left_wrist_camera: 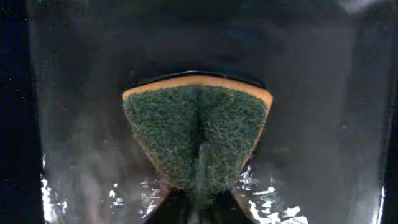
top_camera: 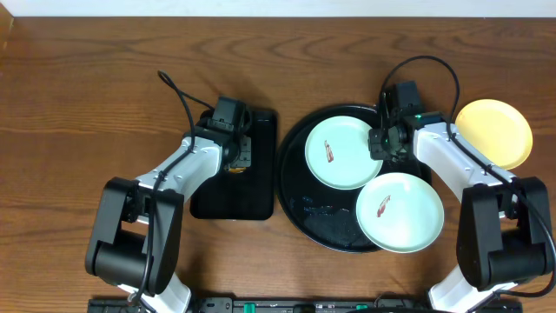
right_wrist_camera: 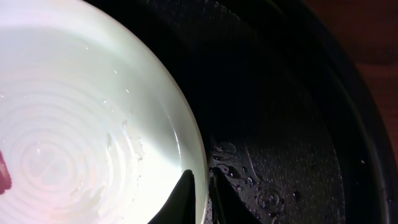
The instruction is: Clean dirty plates on tray and stack at the side
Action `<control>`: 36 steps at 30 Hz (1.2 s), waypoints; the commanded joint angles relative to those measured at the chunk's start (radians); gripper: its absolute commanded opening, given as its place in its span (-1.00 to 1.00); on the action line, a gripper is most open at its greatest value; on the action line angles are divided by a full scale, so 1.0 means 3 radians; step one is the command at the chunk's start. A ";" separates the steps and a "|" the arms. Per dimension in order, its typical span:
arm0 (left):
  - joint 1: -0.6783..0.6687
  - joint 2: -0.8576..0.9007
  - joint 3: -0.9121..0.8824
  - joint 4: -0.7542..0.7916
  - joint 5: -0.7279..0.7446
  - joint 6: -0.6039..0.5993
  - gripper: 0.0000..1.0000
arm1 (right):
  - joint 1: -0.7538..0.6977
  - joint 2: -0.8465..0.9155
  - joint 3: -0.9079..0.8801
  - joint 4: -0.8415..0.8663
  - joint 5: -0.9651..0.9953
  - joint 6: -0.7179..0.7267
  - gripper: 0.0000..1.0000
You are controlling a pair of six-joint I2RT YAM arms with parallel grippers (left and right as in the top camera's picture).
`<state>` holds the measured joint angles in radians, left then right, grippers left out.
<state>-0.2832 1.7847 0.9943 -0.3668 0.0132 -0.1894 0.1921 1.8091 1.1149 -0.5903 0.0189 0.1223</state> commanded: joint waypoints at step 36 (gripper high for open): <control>-0.0038 -0.0818 0.0060 -0.0234 0.0360 -0.0183 -0.85 | -0.0031 0.0037 -0.0039 0.0123 0.0172 -0.0025 -0.12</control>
<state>-0.2863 1.5375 0.9936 -0.4446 0.1074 -0.2363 0.1917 1.8091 1.1149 -0.5598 0.0601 0.1223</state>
